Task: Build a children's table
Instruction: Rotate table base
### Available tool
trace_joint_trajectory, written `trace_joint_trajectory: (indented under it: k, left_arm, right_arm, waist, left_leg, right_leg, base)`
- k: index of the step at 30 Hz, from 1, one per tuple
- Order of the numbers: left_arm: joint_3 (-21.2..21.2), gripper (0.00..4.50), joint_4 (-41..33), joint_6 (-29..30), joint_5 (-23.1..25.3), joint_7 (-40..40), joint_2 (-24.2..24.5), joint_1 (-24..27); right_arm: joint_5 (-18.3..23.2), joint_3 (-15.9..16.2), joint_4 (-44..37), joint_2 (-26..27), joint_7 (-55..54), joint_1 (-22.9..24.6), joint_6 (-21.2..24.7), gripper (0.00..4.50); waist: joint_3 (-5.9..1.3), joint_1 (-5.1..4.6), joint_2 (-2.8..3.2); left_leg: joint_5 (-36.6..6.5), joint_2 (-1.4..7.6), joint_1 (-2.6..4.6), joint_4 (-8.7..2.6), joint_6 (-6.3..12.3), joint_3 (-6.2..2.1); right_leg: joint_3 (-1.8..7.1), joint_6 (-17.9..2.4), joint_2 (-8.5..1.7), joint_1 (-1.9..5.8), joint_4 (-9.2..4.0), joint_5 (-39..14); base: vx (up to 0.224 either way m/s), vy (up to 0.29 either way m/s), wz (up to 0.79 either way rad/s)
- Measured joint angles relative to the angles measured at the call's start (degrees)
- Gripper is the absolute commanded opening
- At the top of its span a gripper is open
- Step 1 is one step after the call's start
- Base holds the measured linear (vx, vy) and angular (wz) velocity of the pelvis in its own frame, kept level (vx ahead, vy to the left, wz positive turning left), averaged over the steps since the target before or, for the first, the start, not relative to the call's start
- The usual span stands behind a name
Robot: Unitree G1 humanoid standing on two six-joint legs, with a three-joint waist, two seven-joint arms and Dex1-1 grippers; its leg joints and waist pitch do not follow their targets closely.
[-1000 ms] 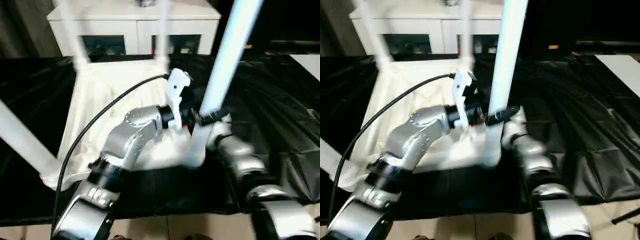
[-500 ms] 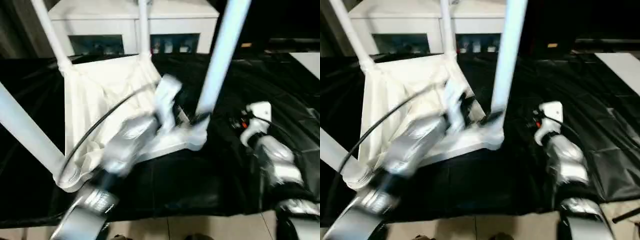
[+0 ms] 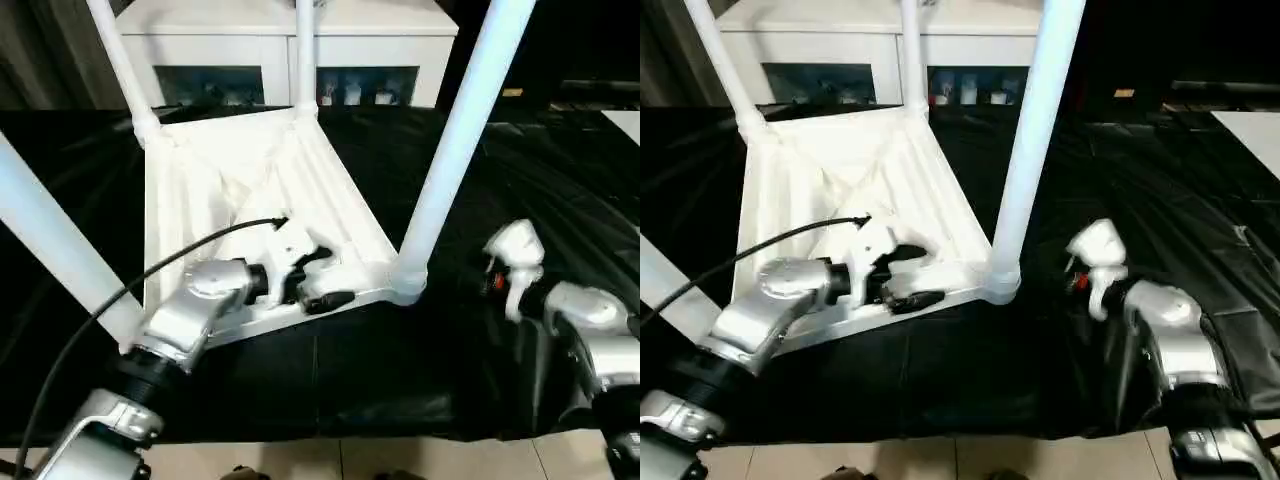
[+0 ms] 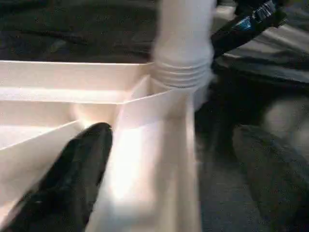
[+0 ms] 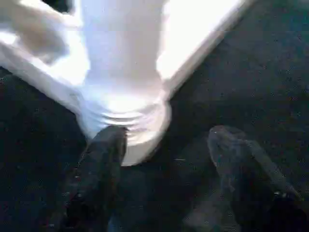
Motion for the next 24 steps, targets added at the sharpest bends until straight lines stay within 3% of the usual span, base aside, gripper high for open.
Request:
trace_joint_trajectory:
  k: [2, 3, 6, 8, 9, 11, 12, 24]
  left_arm:
    - [-0.5, 4.09, 0.0, 0.6, 0.1, -0.2, -0.2, 0.0]
    - [-0.5, 3.82, 0.0, 0.9, 0.1, -0.3, -0.2, 0.0]
    - [-0.5, 3.72, 0.0, 1.4, 0.2, -0.6, -0.5, 0.0]
    - [-0.5, 3.62, 0.1, 1.4, 0.9, -0.4, -1.2, 0.0]
    - [-0.7, 3.31, 0.4, 1.4, 1.6, -0.1, -1.5, 0.0]
    - [-0.8, 3.27, 1.7, 1.5, 2.4, 0.6, -1.6, -0.1]
    - [-0.8, 3.16, 2.4, 1.8, 2.7, 0.7, -1.6, -0.1]
    - [-0.6, 2.24, 3.7, 7.7, 2.9, 0.5, -1.5, -1.8]
  right_arm:
    - [0.5, 1.4, -2.4, -1.1, 2.1, 0.8, 2.0, 3.28]
    - [1.0, 2.0, -3.4, -1.9, 3.4, 1.2, 3.1, 3.48]
    - [1.9, 2.3, -5.9, -3.0, 4.9, 2.0, 5.0, 3.69]
    - [2.0, 2.3, -6.8, -3.0, 5.3, 2.0, 5.5, 3.84]
    - [1.9, 2.3, -7.2, -3.1, 5.4, 2.0, 5.5, 3.99]
    - [1.7, 2.3, -7.4, -3.4, 5.4, 2.0, 5.6, 4.04]
    - [1.7, 2.3, -7.4, -3.8, 5.5, 2.0, 5.9, 4.27]
    - [1.7, 2.7, -9.5, -5.1, 6.1, 2.2, 8.0, 4.37]
  waist:
    - [0.00, -0.02, 0.06]
    - [0.01, 0.03, 0.07]
    - [0.00, 0.08, 0.09]
    - [0.00, 0.02, 0.10]
    - [-0.01, 0.00, 0.10]
    - [-0.01, 0.00, 0.11]
    - [-0.01, 0.02, 0.11]
    - [-0.04, 0.13, 0.20]
  left_leg:
    - [0.0, 0.00, 0.02, 0.00, 0.00, 0.00]
    - [0.0, 0.01, 0.02, -0.01, 0.00, -0.01]
    - [0.0, 0.02, 0.03, 0.00, 0.00, -0.01]
    - [0.0, 0.01, 0.03, 0.00, 0.00, -0.01]
    - [0.0, 0.01, 0.03, 0.00, 0.00, -0.01]
    - [0.0, 0.01, 0.03, 0.00, 0.00, -0.01]
    - [0.0, 0.01, 0.03, 0.00, 0.00, -0.01]
    - [0.0, 0.01, 0.03, 0.01, 0.00, -0.01]
  right_leg:
    - [0.00, 0.0, 0.00, 0.01, 0.03, 0.0]
    - [-0.01, 0.0, 0.00, 0.01, 0.05, 0.0]
    - [-0.02, 0.0, 0.00, 0.02, 0.06, 0.0]
    - [0.00, 0.0, 0.00, 0.01, 0.05, 0.0]
    - [0.00, 0.0, 0.00, 0.02, 0.05, 0.0]
    - [-0.01, 0.0, 0.00, 0.02, 0.05, 0.0]
    - [-0.01, 0.0, 0.00, 0.02, 0.05, 0.0]
    - [-0.02, 0.0, 0.00, 0.03, 0.04, 0.0]
  base:
    - [0.000, 0.000, 0.00]
    - [0.000, 0.000, 0.00]
    - [0.000, 0.000, 0.00]
    - [0.000, 0.000, 0.00]
    - [0.000, 0.000, 0.00]
    - [0.000, 0.000, 0.00]
    - [0.000, 0.000, 0.00]
    - [0.000, 0.000, 0.00]
